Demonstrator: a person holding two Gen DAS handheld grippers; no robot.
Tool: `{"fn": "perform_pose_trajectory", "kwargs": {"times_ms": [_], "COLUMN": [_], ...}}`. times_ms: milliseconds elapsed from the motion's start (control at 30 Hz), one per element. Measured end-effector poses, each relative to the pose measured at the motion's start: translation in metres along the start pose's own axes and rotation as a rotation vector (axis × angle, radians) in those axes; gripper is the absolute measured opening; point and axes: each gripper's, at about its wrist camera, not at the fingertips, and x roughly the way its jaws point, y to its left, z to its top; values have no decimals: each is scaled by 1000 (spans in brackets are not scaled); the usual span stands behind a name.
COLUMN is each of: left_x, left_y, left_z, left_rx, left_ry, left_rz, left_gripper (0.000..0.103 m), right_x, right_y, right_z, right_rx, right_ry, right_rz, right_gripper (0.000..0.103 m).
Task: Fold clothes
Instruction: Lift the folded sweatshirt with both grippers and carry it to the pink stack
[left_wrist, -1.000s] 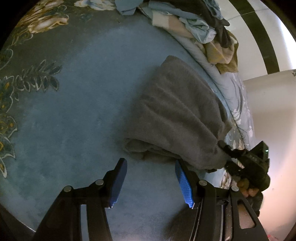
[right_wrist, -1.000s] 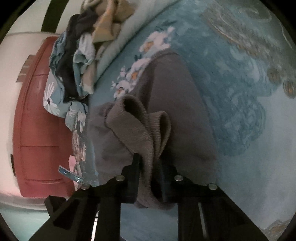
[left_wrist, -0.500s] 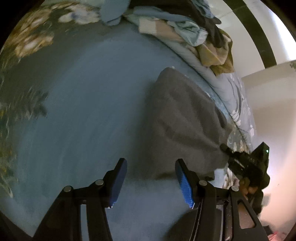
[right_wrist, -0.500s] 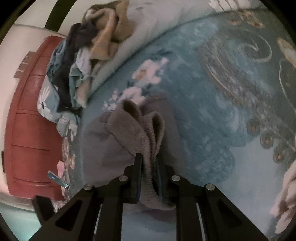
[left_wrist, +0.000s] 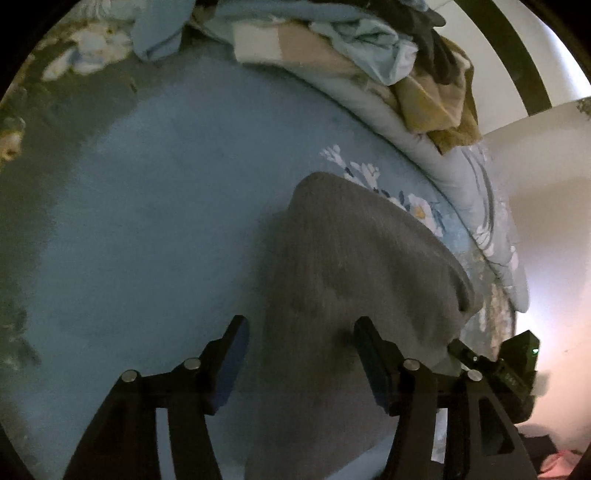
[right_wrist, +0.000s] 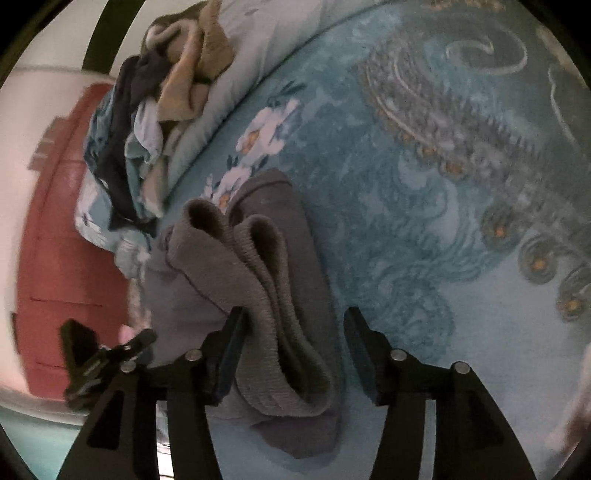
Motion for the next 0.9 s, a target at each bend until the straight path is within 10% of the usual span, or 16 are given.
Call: {"fn": "perform_pose_trajectory", "kwargs": {"times_ms": [300,567,900], "left_x": [17,-6,-42], "left_y": [10,-17,-55], "left_z": [-8,-27,-54], "left_rx": [-49,20,84], "left_ry": [15,-67,-105], "left_rz": [-44,1,-63], "left_gripper": [62,23,22], "right_x": [4,-13,-65], "right_y": [0,22,40], "right_z": [3,-3,-23], "right_rx": [33,9,-21], "right_ry": [14,-2,-38], "right_rz": [82,24,31], "right_gripper": [35,23,21]}}
